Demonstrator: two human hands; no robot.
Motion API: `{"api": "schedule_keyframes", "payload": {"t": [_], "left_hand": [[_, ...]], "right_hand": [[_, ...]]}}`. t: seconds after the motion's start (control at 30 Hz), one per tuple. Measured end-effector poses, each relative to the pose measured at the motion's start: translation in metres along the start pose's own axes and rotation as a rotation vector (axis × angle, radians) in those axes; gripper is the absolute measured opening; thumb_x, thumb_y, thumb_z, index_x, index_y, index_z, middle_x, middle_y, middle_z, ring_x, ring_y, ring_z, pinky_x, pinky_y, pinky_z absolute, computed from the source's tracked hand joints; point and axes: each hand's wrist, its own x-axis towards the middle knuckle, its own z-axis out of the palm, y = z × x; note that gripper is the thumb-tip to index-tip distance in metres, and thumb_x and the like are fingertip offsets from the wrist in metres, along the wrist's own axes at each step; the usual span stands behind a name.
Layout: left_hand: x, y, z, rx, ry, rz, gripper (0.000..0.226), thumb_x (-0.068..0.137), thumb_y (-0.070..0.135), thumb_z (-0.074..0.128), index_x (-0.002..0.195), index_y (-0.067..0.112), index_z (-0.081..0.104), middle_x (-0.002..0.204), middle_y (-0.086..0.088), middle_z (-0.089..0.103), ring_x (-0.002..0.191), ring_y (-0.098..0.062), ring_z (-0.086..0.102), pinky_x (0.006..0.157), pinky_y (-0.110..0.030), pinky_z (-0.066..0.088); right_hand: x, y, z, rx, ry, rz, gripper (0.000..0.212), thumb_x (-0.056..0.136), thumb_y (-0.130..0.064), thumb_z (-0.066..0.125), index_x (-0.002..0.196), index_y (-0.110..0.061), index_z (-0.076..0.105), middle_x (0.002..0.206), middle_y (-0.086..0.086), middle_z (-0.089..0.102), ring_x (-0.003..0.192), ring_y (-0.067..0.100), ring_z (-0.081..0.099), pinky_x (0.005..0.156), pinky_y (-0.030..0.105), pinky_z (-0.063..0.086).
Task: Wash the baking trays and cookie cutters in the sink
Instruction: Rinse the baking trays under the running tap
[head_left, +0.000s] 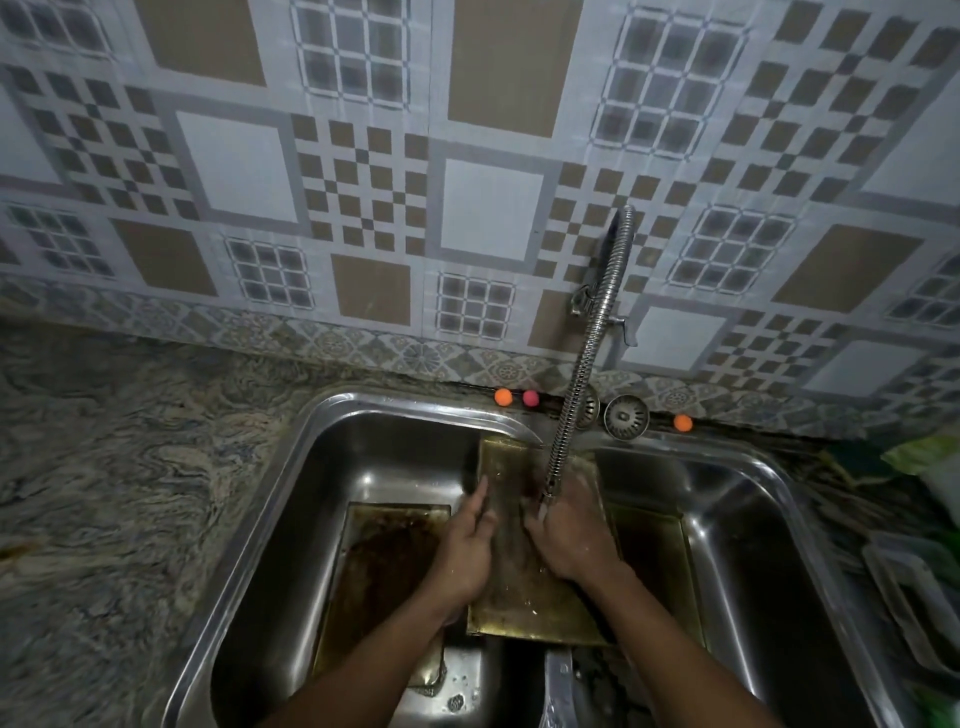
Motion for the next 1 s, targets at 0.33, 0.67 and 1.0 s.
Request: {"api": "schedule_keyframes", "payload": {"t": [0.33, 0.67, 1.0], "left_hand": [[0.001, 0.014, 0.006, -0.049, 0.045, 0.009, 0.046, 0.106, 0.023, 0.038, 0.151, 0.020, 0.034, 0.149, -0.001, 0.045, 0.133, -0.009, 0.044, 0.103, -0.012, 0.036], [-0.011, 0.010, 0.032, 0.052, 0.005, 0.071, 0.061, 0.092, 0.056, 0.040, 0.148, 0.033, 0.034, 0.157, 0.002, 0.033, 0.146, -0.012, 0.027, 0.123, -0.041, 0.021], [0.001, 0.009, 0.016, 0.004, 0.064, -0.003, 0.055, 0.103, 0.017, 0.045, 0.149, 0.041, 0.028, 0.147, -0.003, 0.048, 0.129, -0.017, 0.052, 0.108, -0.037, 0.044]], "right_hand": [[-0.016, -0.039, -0.001, -0.007, -0.357, -0.171, 0.054, 0.105, -0.039, 0.020, 0.155, -0.031, 0.002, 0.163, -0.012, -0.004, 0.150, 0.016, -0.008, 0.121, 0.047, 0.002], [0.005, -0.008, -0.008, -0.042, -0.162, 0.316, 0.066, 0.095, -0.049, 0.026, 0.153, -0.019, 0.016, 0.161, 0.006, 0.012, 0.149, 0.028, 0.004, 0.120, 0.054, 0.005], [-0.058, -0.009, -0.018, 0.248, -0.362, -0.126, 0.050, 0.097, -0.036, 0.049, 0.146, -0.041, 0.036, 0.154, -0.029, 0.018, 0.147, 0.002, 0.012, 0.120, 0.025, 0.013]]}}
